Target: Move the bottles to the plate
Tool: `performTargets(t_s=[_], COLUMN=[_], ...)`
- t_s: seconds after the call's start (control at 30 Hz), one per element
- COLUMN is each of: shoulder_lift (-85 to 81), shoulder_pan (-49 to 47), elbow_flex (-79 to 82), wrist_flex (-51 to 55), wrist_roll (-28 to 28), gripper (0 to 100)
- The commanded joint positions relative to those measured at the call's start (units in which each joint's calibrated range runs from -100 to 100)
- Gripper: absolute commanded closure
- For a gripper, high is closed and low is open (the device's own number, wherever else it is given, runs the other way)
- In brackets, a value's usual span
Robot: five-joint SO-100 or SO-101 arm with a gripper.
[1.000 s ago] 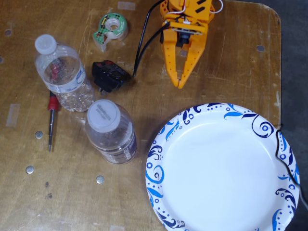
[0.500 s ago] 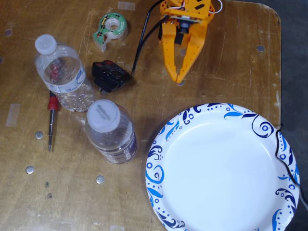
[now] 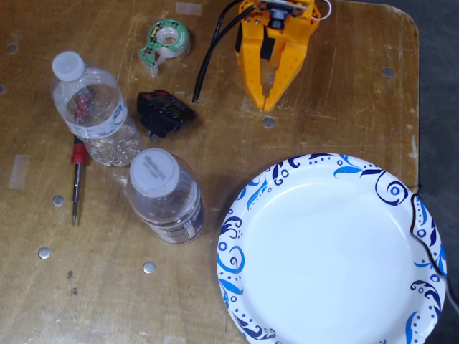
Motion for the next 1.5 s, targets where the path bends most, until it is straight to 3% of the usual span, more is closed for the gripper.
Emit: performTargets(t_s=[0.0,0.27,0.43,0.67,1.0,1.23,1.47], shoulder_lift=[-0.5,-0.5,-0.5,-0.5,-0.41,2.71,21.17], shoulder_pan=[0.3,10.12,11.3,19.28,16.48,11.63,8.28], elbow_flex=[0.36,0.36,0.0,-0.9,-5.59,-8.38,-20.45], wrist_flex=[-1.46,-1.11,-1.63,-7.9,-8.42,-8.42,-8.51], wrist_roll=[-0.09,-0.25,-0.35,0.12,0.22,0.17,0.12], gripper=[99,99,98,98,98,79,68])
